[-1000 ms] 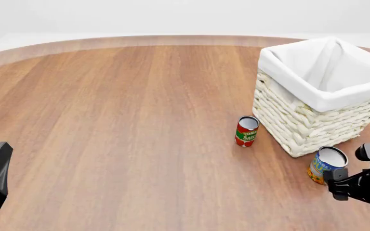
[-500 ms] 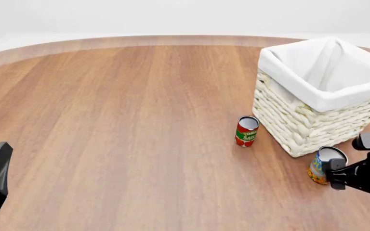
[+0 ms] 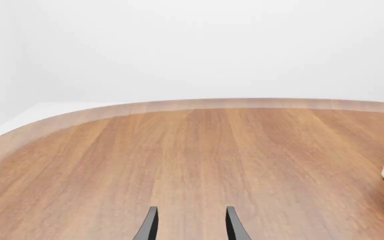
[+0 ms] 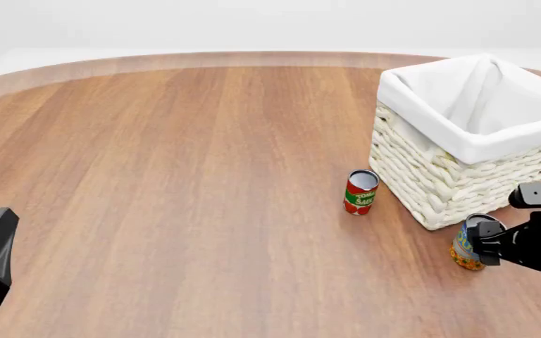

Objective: Pick up the alphabet soup and the cream cheese box, and put them in the basket.

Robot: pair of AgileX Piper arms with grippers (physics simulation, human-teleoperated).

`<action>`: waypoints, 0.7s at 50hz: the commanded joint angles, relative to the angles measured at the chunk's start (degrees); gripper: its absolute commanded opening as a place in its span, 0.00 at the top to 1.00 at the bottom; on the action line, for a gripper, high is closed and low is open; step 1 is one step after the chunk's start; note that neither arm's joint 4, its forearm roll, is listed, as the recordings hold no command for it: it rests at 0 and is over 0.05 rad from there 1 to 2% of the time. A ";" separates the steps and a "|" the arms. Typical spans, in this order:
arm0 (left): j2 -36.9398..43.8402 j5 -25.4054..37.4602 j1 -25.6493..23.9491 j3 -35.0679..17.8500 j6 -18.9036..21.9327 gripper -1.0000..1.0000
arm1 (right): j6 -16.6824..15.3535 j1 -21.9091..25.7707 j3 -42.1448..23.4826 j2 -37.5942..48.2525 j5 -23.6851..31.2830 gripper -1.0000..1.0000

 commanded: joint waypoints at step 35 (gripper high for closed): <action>0.00 0.00 0.00 0.00 0.00 0.00 | -0.27 0.24 -0.53 9.72 -7.70 0.00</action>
